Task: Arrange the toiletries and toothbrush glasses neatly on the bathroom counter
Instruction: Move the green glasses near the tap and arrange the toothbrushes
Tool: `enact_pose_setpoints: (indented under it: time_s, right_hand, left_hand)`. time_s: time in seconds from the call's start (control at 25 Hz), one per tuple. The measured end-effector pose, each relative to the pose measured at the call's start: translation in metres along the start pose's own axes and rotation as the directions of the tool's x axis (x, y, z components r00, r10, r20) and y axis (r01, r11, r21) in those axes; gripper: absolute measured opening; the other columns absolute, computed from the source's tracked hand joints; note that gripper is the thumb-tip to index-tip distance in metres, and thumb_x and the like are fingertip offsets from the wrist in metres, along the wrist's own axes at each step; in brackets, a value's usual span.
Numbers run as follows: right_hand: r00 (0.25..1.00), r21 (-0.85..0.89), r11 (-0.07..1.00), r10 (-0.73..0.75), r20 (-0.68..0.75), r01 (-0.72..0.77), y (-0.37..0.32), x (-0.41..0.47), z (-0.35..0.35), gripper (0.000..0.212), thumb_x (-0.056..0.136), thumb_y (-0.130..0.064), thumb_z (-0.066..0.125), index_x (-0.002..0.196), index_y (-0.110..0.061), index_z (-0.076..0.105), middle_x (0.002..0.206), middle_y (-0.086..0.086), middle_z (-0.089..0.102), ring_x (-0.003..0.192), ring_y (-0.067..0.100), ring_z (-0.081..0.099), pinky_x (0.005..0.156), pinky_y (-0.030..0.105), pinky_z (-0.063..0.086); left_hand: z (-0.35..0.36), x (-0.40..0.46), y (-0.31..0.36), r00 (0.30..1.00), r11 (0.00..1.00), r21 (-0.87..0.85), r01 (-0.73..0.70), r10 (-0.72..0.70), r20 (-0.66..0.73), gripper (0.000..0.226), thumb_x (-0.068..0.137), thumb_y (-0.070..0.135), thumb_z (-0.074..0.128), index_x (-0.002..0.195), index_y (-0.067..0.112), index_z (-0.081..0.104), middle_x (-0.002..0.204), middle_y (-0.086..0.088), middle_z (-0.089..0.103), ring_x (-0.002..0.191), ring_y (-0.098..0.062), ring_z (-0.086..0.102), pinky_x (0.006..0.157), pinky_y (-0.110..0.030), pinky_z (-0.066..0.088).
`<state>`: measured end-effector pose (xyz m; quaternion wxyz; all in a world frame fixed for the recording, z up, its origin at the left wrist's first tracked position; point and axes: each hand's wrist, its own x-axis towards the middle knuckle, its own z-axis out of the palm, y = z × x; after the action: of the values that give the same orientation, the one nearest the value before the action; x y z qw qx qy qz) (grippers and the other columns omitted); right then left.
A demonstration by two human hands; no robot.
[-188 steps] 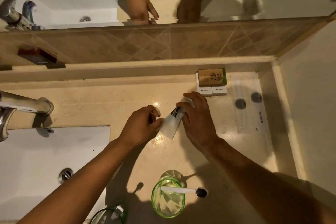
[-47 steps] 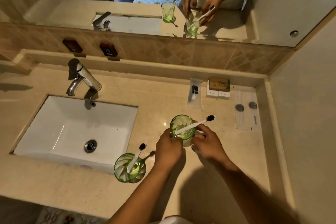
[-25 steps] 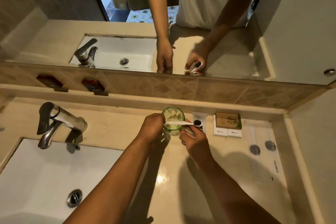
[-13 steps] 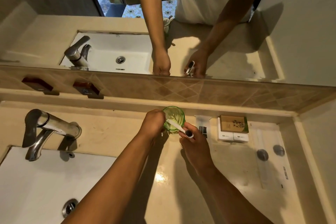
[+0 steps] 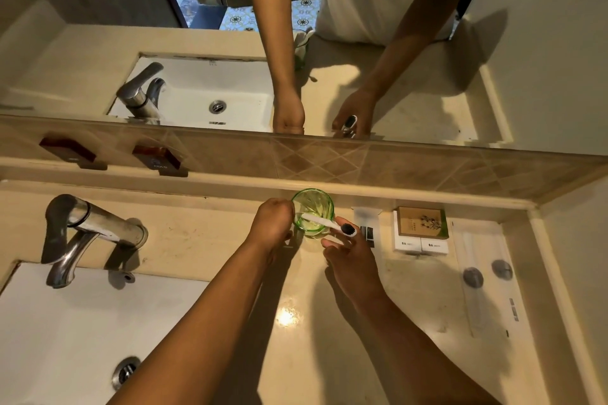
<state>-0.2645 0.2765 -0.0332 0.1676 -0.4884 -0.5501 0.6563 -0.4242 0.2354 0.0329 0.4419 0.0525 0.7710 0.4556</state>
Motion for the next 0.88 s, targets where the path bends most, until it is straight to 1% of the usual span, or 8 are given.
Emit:
enact_pose_setpoints:
  time_s: [0.12, 0.2, 0.36, 0.48, 0.6, 0.68, 0.8, 0.88]
  right_hand:
    - [0.999, 0.001, 0.999, 0.049, -0.02, -0.049, -0.003, -0.023, -0.006, 0.043, 0.089, -0.007, 0.069, 0.128, -0.017, 0.056, 0.117, 0.004, 0.068, 0.101, 0.021, 0.068, 0.07, 0.015, 0.052]
    - [1.0, -0.089, 0.996, 0.011, -0.005, -0.012, -0.001, -0.05, -0.015, 0.052, 0.081, -0.021, 0.067, 0.132, -0.015, 0.055, 0.12, 0.006, 0.067, 0.106, 0.023, 0.066, 0.073, 0.014, 0.051]
    - [0.998, -0.101, 0.993, 0.062, 0.018, -0.06, 0.027, -0.111, -0.033, 0.037, 0.082, -0.018, 0.063, 0.114, -0.036, 0.064, 0.116, 0.001, 0.07, 0.104, 0.019, 0.066, 0.085, 0.032, 0.055]
    - [0.998, -0.181, 0.983, 0.048, 0.051, -0.038, 0.066, -0.153, -0.037, 0.032, 0.077, -0.026, 0.065, 0.101, -0.045, 0.07, 0.103, -0.004, 0.076, 0.096, 0.017, 0.071, 0.091, 0.045, 0.056]
    - [0.989, -0.182, 0.981, 0.084, 0.12, -0.062, 0.093, -0.19, -0.029, 0.032, 0.072, -0.025, 0.063, 0.096, -0.044, 0.073, 0.092, -0.003, 0.076, 0.088, 0.02, 0.069, 0.08, 0.037, 0.054]
    - [0.973, -0.184, 0.979, 0.12, 0.197, -0.084, 0.104, -0.209, -0.023, 0.031, 0.072, -0.02, 0.063, 0.094, -0.039, 0.074, 0.095, -0.001, 0.074, 0.088, 0.02, 0.069, 0.078, 0.036, 0.054]
    - [0.93, -0.246, 0.964, 0.179, 0.322, -0.1, 0.113, -0.234, -0.011, 0.036, 0.072, -0.019, 0.062, 0.101, -0.04, 0.069, 0.109, -0.006, 0.071, 0.099, 0.015, 0.069, 0.091, 0.042, 0.056]
    - [0.9, -0.222, 0.969, 0.188, 0.392, -0.106, 0.115, -0.246, -0.003, 0.04, 0.071, -0.021, 0.061, 0.104, -0.044, 0.064, 0.118, -0.007, 0.067, 0.105, 0.014, 0.067, 0.094, 0.043, 0.055]
  left_hand:
    - [-0.015, -0.017, -0.007, 0.999, 1.0, -0.003, 0.018, -0.018, -0.035, 0.015, 0.086, 0.005, 0.044, 0.075, 0.01, 0.053, 0.083, -0.015, 0.055, 0.078, -0.027, 0.053, 0.073, -0.04, 0.049]
    - [-0.031, -0.038, -0.017, 0.999, 0.999, -0.029, 0.023, -0.024, -0.047, 0.013, 0.091, 0.009, 0.047, 0.086, 0.008, 0.059, 0.088, -0.017, 0.059, 0.083, -0.03, 0.058, 0.074, -0.037, 0.05]
    - [-0.072, -0.094, -0.044, 0.999, 1.0, 0.017, -0.024, 0.024, -0.039, 0.025, 0.098, 0.017, 0.05, 0.108, 0.003, 0.069, 0.105, -0.016, 0.072, 0.1, -0.032, 0.068, 0.092, -0.045, 0.053]
    - [-0.105, -0.15, -0.079, 0.995, 0.998, 0.034, -0.05, 0.053, -0.089, 0.02, 0.098, 0.018, 0.055, 0.102, 0.008, 0.072, 0.1, -0.015, 0.076, 0.098, -0.029, 0.07, 0.093, -0.046, 0.053]
    - [-0.128, -0.201, -0.125, 0.974, 0.999, 0.026, -0.045, 0.049, -0.22, 0.018, 0.098, 0.017, 0.056, 0.096, 0.009, 0.072, 0.097, -0.014, 0.075, 0.096, -0.029, 0.069, 0.092, -0.048, 0.054]
    - [-0.135, -0.228, -0.154, 0.951, 1.0, 0.008, -0.025, 0.026, -0.307, 0.018, 0.097, 0.017, 0.055, 0.094, 0.01, 0.07, 0.098, -0.014, 0.073, 0.096, -0.031, 0.067, 0.093, -0.048, 0.052]
    - [-0.133, -0.275, -0.197, 0.918, 0.999, -0.028, 0.029, -0.038, -0.394, 0.019, 0.084, 0.033, 0.055, 0.086, 0.017, 0.066, 0.098, -0.011, 0.07, 0.093, -0.03, 0.065, 0.091, -0.045, 0.051]
    - [-0.124, -0.304, -0.219, 0.909, 0.996, -0.064, 0.055, -0.076, -0.411, 0.021, 0.087, 0.033, 0.055, 0.097, 0.018, 0.066, 0.104, -0.011, 0.07, 0.094, -0.029, 0.067, 0.084, -0.042, 0.055]
